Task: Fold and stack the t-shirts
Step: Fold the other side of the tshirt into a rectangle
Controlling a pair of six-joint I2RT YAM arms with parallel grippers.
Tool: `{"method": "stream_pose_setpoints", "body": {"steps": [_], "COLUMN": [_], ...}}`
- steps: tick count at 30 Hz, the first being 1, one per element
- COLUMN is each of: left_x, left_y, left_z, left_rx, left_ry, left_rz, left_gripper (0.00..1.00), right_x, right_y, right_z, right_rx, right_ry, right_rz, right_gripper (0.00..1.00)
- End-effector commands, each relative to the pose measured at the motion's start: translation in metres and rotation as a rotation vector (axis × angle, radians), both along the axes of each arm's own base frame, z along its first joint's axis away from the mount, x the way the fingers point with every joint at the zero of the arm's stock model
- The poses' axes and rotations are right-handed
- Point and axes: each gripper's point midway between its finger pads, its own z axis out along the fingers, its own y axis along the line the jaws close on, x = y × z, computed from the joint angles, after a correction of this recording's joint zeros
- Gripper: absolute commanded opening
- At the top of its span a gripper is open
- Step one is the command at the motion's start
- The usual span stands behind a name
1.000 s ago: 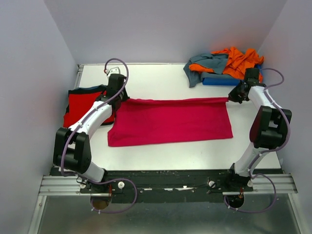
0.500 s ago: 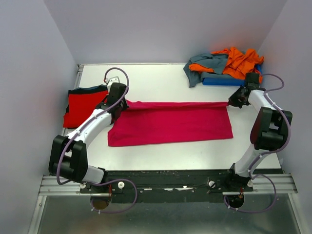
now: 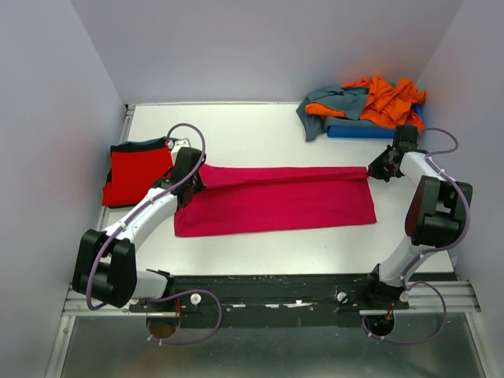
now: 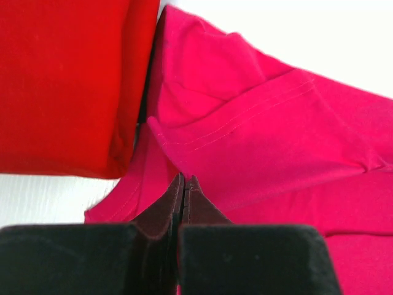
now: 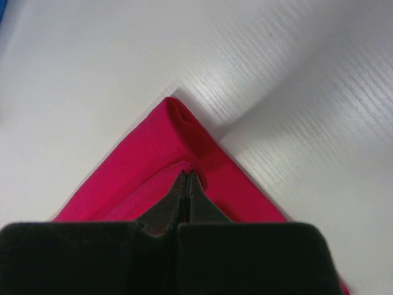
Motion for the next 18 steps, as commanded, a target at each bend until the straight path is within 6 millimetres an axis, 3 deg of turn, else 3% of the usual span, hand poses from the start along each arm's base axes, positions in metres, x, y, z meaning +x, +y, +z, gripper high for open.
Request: {"method": "stream_pose_setpoints", "body": {"steps": [1,7,8,11,16,18], "left_x": [-0.02,-0.039,-0.041,-0.048,-0.057,-0.059], "left_y": [-0.001,-0.013,-0.015,-0.02,-0.025,-0.025], "left_z": [-0.018,-0.045,-0.047,-0.048,-0.036,-0.03], "left_rx": [-0.028,-0.085,-0.095,-0.108,-0.121,-0.126], "left_ry": [0.057,0.131,0.136,0.129,0.095,0.082], "left_rz": [0.006,-0.021,-0.022,-0.026,-0.04,-0.041], "left_gripper": [0.0,0.0,0.0,0.0,0.0,0.06], "right_x": [-0.003,-0.012,-0.012,-0.013,-0.01,-0.009], "right_y": [-0.008,-0.005,-0.006,-0.007,-0.01,-0.006], "right_z": [0.004,-0.009,-0.008,-0.003,0.03,0.045], "right_rx": [0.001,0.038,0.045,0.038,-0.009,-0.017], "right_ry": [-0.03,-0.034,-0.042,-0.068,-0.174,-0.233], "right_rz": [-0.054,-0.084,-0.096,-0.106,-0.089,-0.04], "right_gripper": [0.01,0.01,0.06,0.4,0.47,0.52]}}
